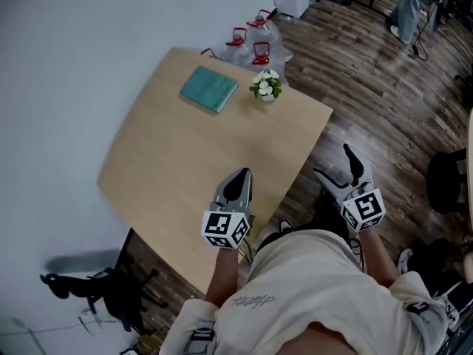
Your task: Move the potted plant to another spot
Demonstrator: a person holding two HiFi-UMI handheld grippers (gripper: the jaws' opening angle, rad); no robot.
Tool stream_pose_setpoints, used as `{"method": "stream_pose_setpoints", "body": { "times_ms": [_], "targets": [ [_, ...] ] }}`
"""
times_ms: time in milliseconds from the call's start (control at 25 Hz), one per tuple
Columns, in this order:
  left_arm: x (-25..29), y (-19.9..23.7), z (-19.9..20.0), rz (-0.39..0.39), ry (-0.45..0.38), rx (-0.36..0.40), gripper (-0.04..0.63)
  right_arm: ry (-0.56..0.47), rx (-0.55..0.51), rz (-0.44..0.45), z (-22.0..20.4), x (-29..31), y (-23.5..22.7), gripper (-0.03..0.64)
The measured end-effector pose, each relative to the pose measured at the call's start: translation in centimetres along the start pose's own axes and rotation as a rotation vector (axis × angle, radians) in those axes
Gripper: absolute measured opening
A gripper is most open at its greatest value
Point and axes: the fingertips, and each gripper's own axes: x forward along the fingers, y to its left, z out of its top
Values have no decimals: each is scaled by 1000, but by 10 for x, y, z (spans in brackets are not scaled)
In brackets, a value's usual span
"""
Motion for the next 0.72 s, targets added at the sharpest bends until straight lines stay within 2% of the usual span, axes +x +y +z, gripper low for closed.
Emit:
{"method": "stream_pose_setpoints", "body": {
  "times_ms": [200, 320, 440, 720],
  "targets": [
    [42, -4, 21, 62, -9, -5, 17, 26, -52, 47, 0, 17, -47, 430],
    [70, 2, 39, 107, -25, -6, 17, 8, -70, 81, 9, 35, -77, 430],
    [98, -2, 56, 119, -28, 13, 17, -7, -70, 99, 14, 48, -106, 430],
    [140, -13, 75, 179, -9, 29, 17, 39, -73, 170, -5, 65, -144, 430]
  ]
}}
